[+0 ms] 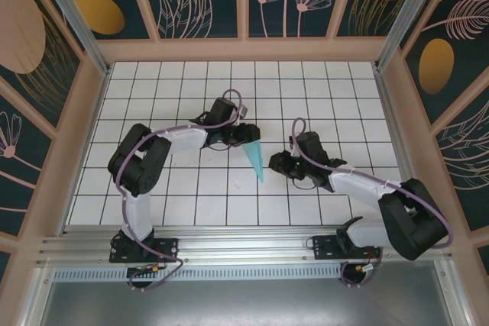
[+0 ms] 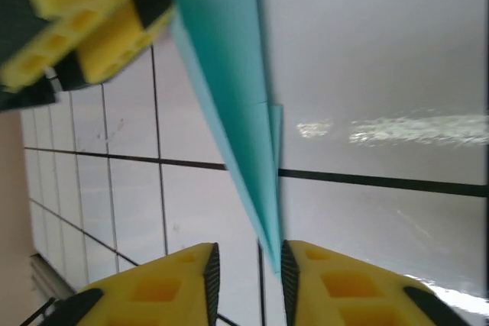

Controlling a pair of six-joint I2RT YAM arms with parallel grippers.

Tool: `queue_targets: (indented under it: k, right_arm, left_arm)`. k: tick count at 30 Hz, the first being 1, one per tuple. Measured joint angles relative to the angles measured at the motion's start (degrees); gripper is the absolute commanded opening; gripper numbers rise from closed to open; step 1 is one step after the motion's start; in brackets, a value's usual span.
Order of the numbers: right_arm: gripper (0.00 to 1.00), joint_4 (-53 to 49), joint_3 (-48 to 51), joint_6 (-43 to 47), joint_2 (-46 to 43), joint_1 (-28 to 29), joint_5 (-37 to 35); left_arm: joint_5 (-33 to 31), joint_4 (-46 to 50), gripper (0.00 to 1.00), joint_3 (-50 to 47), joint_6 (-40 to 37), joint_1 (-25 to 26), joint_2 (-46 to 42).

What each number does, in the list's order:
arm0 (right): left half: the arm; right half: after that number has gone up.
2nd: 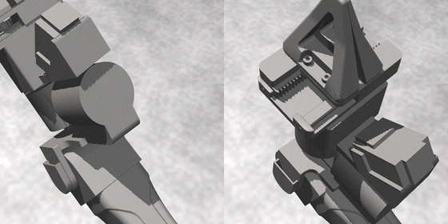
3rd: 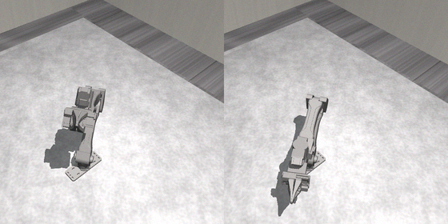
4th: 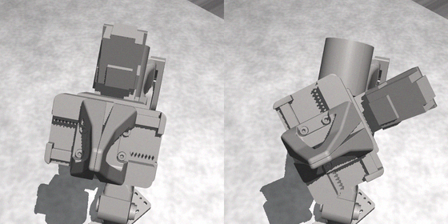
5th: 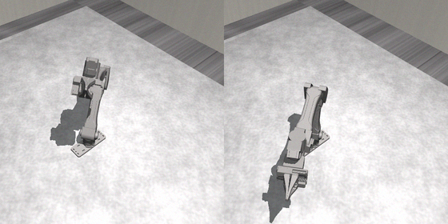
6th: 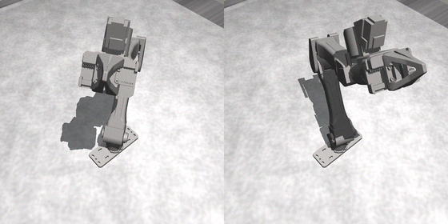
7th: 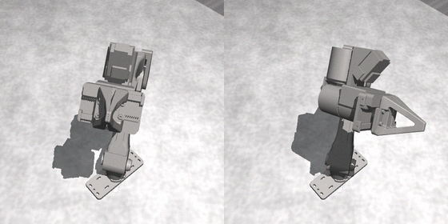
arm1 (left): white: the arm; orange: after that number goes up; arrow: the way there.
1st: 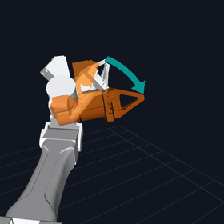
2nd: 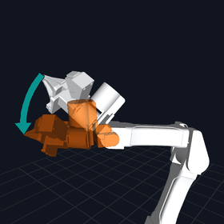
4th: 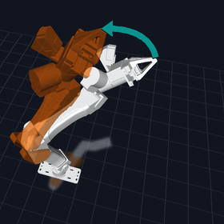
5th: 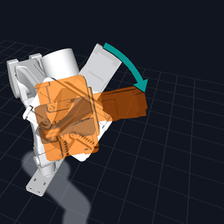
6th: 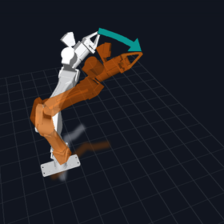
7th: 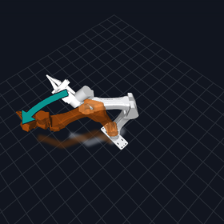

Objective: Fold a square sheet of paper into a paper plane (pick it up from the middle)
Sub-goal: Fold the wing for the fifth time at the center of the table, then move a paper plane to the center of the table.

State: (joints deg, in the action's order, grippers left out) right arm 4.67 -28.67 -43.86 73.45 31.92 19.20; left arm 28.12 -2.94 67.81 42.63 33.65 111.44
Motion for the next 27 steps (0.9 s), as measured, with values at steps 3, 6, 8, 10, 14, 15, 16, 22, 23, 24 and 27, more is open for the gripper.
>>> queue_targets:
  k: [3, 6, 8, 10, 14, 15, 16, 22, 23, 24, 27]
  right_arm:
    - [0.4, -0.1, 0.8, -0.6, -1.7, 0.0, -3.6]
    - [0.44, -0.2, 1.1, -1.2, -3.6, -0.4, -6.7]
    - [0.45, -0.1, 1.1, -1.2, -4.2, -1.2, -8.3]
    - [0.45, -0.1, 1.1, -1.2, -4.2, -2.0, -9.5]
    - [0.46, 0.0, 1.1, -1.4, -4.2, -2.2, -11.0]
    - [0.46, 0.0, 1.1, -1.5, -4.1, -2.2, -11.3]
    - [0.47, 0.0, 1.1, -1.5, -4.1, -2.2, -11.7]
    - [0.49, 1.7, 1.3, -2.0, -4.0, -2.3, -12.3]
    - [0.49, 2.0, 1.5, -2.1, -4.0, -2.3, -12.3]
    - [0.49, 2.0, 1.5, -2.1, -3.8, -2.3, -12.3]
    - [0.49, 2.6, 1.5, -2.6, -3.3, -2.4, -12.3]
  left_arm:
    - [-4.7, 3.5, 0.56, 0.5, -0.7, 0.1, -3.1]
    - [-10.1, 7.6, 0.56, 0.6, -1.1, 0.2, -5.1]
    - [-13.7, 10.5, 0.57, 1.0, -1.2, 0.5, -5.4]
    - [-16.9, 13.2, 0.59, 1.4, -1.3, 1.0, -5.4]
    - [-21.4, 17.3, 0.62, 3.0, -1.2, 3.0, -5.3]
    - [-22.3, 18.2, 0.63, 3.7, -1.0, 3.6, -5.1]
    - [-23.0, 18.8, 0.63, 4.5, -1.0, 4.2, -4.8]
    - [-25.8, 21.2, 0.64, 10.8, -0.6, 7.0, -0.4]
    - [-25.9, 21.7, 0.64, 11.6, -0.6, 7.3, 0.5]
    - [-26.1, 22.1, 0.64, 12.1, -0.6, 7.5, 1.2]
    - [-26.6, 23.4, 0.64, 12.8, -0.5, 7.8, 2.9]
